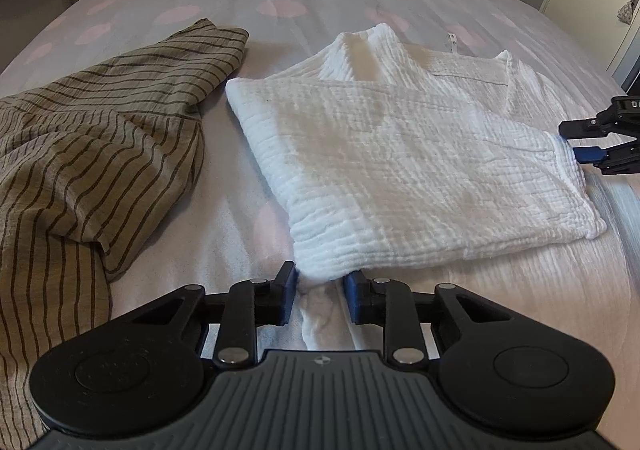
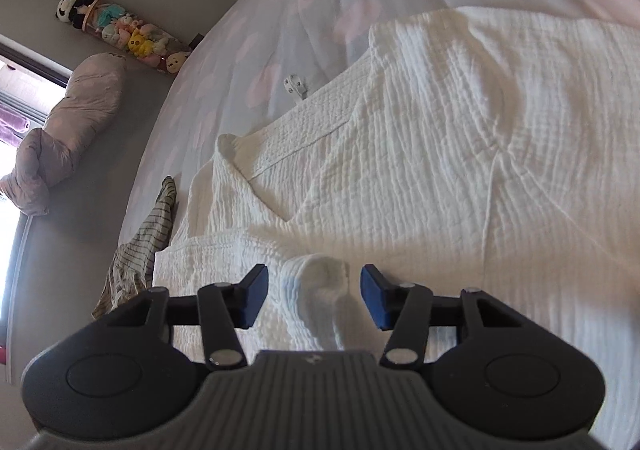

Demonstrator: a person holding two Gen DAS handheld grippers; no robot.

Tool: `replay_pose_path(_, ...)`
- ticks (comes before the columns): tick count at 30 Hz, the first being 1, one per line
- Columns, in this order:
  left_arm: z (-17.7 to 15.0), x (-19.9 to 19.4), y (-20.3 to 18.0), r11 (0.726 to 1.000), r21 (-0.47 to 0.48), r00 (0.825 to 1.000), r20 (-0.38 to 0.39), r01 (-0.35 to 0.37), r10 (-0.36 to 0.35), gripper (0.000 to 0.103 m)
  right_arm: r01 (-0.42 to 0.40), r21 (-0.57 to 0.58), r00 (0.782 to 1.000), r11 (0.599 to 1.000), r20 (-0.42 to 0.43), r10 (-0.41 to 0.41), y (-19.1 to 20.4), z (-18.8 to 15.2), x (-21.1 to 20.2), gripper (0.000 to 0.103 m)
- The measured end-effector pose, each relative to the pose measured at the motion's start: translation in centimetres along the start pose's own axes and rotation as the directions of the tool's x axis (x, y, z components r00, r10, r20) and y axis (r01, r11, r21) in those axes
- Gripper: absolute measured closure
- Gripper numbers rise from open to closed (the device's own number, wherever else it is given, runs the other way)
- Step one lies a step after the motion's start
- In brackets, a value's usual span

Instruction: Fold clothes

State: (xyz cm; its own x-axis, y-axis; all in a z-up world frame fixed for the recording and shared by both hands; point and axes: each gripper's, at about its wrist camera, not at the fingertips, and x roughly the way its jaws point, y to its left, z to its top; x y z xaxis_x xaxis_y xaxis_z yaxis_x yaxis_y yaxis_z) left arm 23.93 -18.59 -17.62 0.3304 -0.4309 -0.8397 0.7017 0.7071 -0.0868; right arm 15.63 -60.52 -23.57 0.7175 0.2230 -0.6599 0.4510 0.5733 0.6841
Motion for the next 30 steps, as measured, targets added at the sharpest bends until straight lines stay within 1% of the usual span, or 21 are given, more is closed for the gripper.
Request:
replay_pose_path(1,0.1,0.0,0.0,1.000,0.000,1.000,0.002,0.002,-0.002,0.086,-0.007,0.021,1.000,1.000,-0.008,0.007,-0.3,0.1,0.5,0.055)
replay_pose_path(2,0.1,0.0,0.0,1.000,0.000,1.000,0.005,0.003,-0.003,0.089,-0.014,0.041,1.000,0.999,-0.017,0.014,-0.6,0.2,1.0,0.058)
replay_pose_path(3,0.2,-0.1,-0.1,1.000,0.000,1.000,0.008,0.001,-0.001,0.090,-0.020,0.062,0.999,0.998,-0.025,0.022,-0.8,0.3,1.5,0.075)
replay_pose_path(4,0.2,-0.2,-0.2,1.000,0.000,1.000,0.011,0.000,0.000,0.093,-0.027,0.072,0.999,0.997,-0.025,0.029,-0.9,0.4,1.8,0.082)
replay_pose_path(5,0.2,-0.3,-0.2,1.000,0.002,1.000,0.015,-0.003,0.002,0.095,-0.033,0.070,0.999,0.997,-0.014,0.035,-0.9,0.3,1.6,0.085)
replay_pose_path(6,0.2,-0.6,-0.3,1.000,0.009,1.000,0.021,-0.007,0.007,0.096,-0.040,0.068,0.999,0.997,-0.004,0.041,-0.8,0.3,1.4,0.092)
replay_pose_path(7,0.2,-0.9,-0.3,1.000,0.021,1.000,0.027,-0.016,0.015,0.096,-0.035,0.047,0.999,0.998,0.010,0.035,-0.5,0.3,1.1,0.092)
replay_pose_path(10,0.3,-1.3,-0.6,0.997,0.062,0.998,0.026,-0.051,0.050,0.097,0.030,-0.082,0.997,0.996,0.069,-0.024,1.3,0.8,0.1,0.092)
replay_pose_path(12,0.3,-1.2,-0.7,0.994,0.081,0.997,0.013,-0.071,0.070,0.097,0.077,-0.165,0.992,0.983,0.112,-0.058,2.5,1.2,-0.7,0.092)
replay_pose_path(14,0.2,-0.8,-0.7,0.995,0.071,0.997,0.000,-0.073,0.073,0.097,0.122,-0.229,0.985,0.966,0.145,-0.090,3.4,1.5,-1.0,0.092)
replay_pose_path(17,0.1,-0.3,-0.6,0.997,0.041,0.997,-0.017,-0.068,0.069,0.096,0.168,-0.234,0.982,0.958,0.129,-0.140,2.7,1.5,0.3,0.092)
replay_pose_path(19,0.0,-0.4,-0.7,0.997,0.045,0.998,-0.023,-0.061,0.062,0.094,0.182,-0.234,0.979,0.955,0.132,-0.154,2.3,1.3,0.4,0.092)
replay_pose_path(20,-0.1,-0.6,-0.7,0.997,0.048,0.998,-0.026,-0.053,0.055,0.093,0.189,-0.234,0.978,0.954,0.133,-0.161,2.0,1.2,0.4,0.088)
replay_pose_path(21,-0.3,-0.9,-0.8,0.998,0.051,0.999,-0.023,-0.047,0.048,0.091,0.196,-0.234,0.977,0.952,0.134,-0.168,1.8,1.1,0.5,0.078)
replay_pose_path(23,-0.8,-1.7,-0.7,0.998,0.060,0.999,-0.018,-0.030,0.032,0.081,0.208,-0.234,0.974,0.950,0.140,-0.179,1.5,0.9,0.3,0.072)
replay_pose_path(24,-1.0,-2.0,-0.7,0.998,0.062,0.999,-0.015,-0.029,0.030,0.079,0.210,-0.235,0.973,0.949,0.147,-0.178,1.6,0.6,-0.3,0.066)
replay_pose_path(25,-1.2,-2.4,-0.6,0.998,0.063,0.999,-0.012,-0.031,0.032,0.078,0.209,-0.239,0.972,0.948,0.153,-0.176,1.7,0.4,-0.9,0.063)
replay_pose_path(27,-1.7,-2.9,-0.6,0.997,0.063,0.999,-0.007,-0.034,0.034,0.078,0.199,-0.249,0.975,0.948,0.146,-0.166,2.0,-0.5,-2.0,0.061)
replay_pose_path(30,-2.0,-3.1,-0.4,0.998,0.053,0.999,-0.002,-0.043,0.044,0.078,0.185,-0.255,0.981,0.949,0.105,-0.163,2.4,-2.5,-3.1,0.061)
